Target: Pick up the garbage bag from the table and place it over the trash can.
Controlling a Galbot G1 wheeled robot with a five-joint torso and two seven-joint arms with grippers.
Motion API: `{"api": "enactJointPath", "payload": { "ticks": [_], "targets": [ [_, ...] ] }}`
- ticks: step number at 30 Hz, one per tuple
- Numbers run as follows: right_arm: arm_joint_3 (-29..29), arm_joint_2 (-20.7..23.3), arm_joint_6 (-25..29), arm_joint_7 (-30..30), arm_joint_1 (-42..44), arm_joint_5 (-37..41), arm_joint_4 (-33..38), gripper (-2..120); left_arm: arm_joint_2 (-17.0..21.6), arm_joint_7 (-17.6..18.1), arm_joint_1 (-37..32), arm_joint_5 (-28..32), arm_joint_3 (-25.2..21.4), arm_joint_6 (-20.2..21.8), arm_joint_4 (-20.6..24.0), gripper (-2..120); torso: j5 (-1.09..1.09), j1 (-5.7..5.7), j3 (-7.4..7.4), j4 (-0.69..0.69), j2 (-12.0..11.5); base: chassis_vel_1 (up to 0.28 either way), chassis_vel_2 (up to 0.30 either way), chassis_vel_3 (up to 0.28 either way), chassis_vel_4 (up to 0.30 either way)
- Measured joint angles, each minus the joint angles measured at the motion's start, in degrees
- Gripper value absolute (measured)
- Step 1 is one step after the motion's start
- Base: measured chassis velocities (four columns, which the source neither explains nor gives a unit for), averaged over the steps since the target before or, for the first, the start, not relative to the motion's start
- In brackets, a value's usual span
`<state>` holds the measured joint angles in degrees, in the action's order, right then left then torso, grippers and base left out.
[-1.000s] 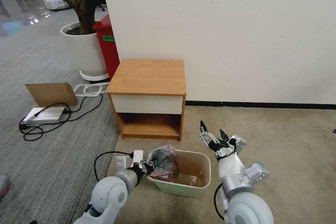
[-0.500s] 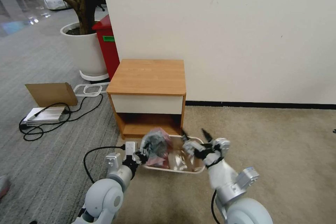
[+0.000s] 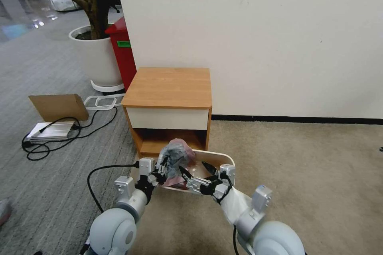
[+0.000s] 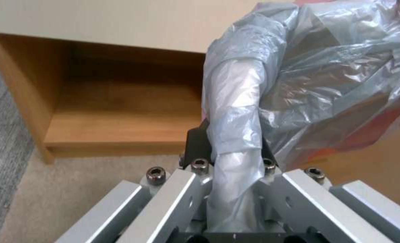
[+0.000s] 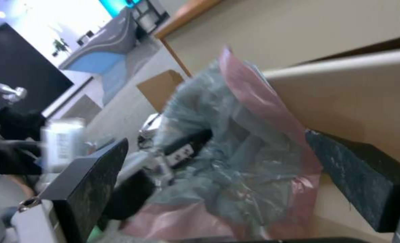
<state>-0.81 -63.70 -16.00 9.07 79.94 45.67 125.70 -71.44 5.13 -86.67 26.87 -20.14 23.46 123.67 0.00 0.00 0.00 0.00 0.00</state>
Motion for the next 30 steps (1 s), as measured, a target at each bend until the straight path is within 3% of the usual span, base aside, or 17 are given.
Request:
{"api": "enactJointPath", "payload": {
  "ticks": [30],
  "targets": [
    [1.82,-3.46,-0.04,1.54,-6.34,-1.87,-10.29,99,0.29,0.02,-1.58,-1.03,1.21,0.56,2.24,4,0.0,0.0,0.0,0.0,0.0,0.0,0.0,0.0,0.0]
  ]
}}
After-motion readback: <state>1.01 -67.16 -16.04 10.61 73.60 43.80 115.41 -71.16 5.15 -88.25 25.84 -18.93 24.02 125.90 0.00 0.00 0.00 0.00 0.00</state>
